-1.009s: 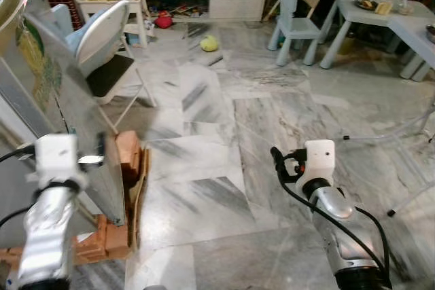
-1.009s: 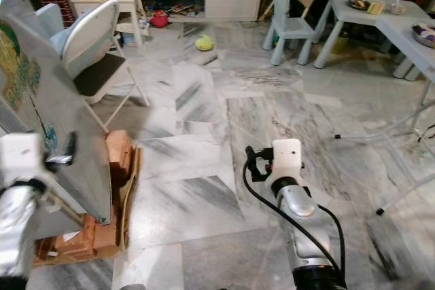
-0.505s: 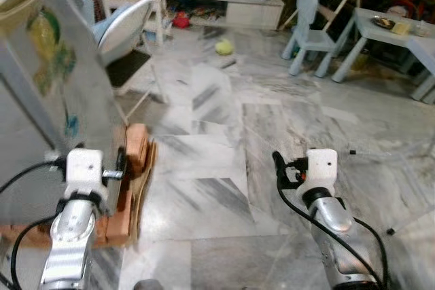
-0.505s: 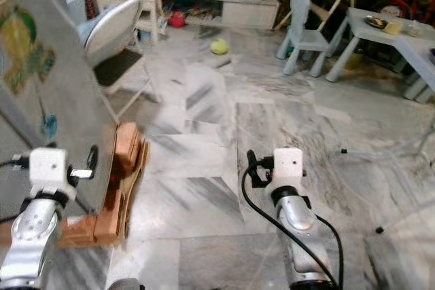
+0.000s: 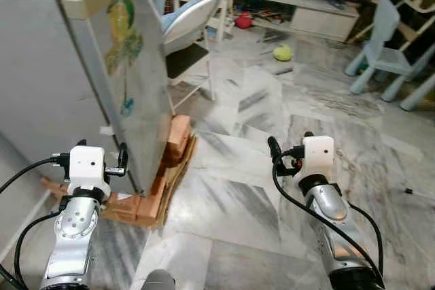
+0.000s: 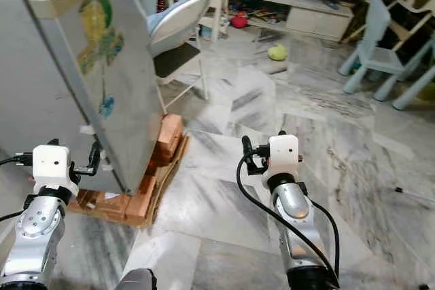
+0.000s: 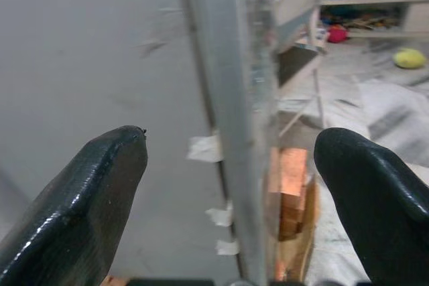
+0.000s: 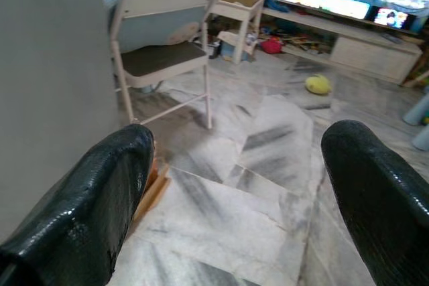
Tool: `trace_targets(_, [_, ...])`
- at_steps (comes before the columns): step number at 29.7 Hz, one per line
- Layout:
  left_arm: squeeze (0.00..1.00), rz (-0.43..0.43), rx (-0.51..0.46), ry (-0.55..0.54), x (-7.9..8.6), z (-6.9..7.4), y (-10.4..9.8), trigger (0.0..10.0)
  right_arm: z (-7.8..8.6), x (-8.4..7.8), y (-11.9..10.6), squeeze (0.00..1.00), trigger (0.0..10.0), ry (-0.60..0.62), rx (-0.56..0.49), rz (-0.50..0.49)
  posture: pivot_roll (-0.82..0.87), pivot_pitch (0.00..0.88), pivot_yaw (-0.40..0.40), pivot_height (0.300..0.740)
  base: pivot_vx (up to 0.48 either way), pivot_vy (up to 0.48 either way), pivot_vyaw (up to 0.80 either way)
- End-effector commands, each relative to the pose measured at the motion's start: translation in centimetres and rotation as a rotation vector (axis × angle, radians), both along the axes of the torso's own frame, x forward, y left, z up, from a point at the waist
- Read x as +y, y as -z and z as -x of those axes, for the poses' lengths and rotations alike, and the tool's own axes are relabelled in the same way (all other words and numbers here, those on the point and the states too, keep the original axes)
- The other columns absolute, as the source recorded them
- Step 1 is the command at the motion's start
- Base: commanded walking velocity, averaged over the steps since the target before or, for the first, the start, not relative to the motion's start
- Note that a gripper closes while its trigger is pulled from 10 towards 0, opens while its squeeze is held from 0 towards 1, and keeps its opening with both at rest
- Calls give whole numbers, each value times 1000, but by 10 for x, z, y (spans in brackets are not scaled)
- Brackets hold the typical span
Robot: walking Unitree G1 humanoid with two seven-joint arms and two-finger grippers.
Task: Restocking fridge
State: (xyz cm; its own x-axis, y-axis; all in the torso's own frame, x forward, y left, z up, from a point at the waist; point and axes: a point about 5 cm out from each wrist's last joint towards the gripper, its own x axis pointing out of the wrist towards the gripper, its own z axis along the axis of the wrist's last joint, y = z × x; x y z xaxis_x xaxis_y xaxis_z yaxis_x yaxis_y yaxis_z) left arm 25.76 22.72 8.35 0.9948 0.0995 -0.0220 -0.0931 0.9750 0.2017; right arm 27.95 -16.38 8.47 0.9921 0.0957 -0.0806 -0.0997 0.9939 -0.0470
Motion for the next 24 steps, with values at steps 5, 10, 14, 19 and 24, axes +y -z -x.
trace_targets(5, [0, 0, 24, -4, 3, 1, 8, 10000, 0, -5, 3, 0, 10000, 47, 8, -39, 63, 0, -76, 740, 0, 0, 320])
trace_targets(10, [0, -3, 17, 28, -1, -7, 5, 10000, -8, 3, -2, 0, 10000, -3, -13, -11, 55, 0, -71, 740, 0, 0, 0])
trace_targets(14, [0, 1, 9, 48, -4, -11, 3, 10000, -9, 3, -2, 0, 10000, 20, -11, -9, 55, 0, -71, 740, 0, 0, 0])
trace_targets(19, [0, 10, 2, 55, -6, -11, 2, 10000, -3, 0, 1, 0, 10000, 20, 0, -17, 56, 7, -72, 740, 0, 0, 0])
trace_targets(24, [0, 33, 12, 95, -12, -9, 5, 10000, 1, 3, 2, 0, 10000, -10, -1, -55, 51, 14, -74, 740, 287, 0, 0])
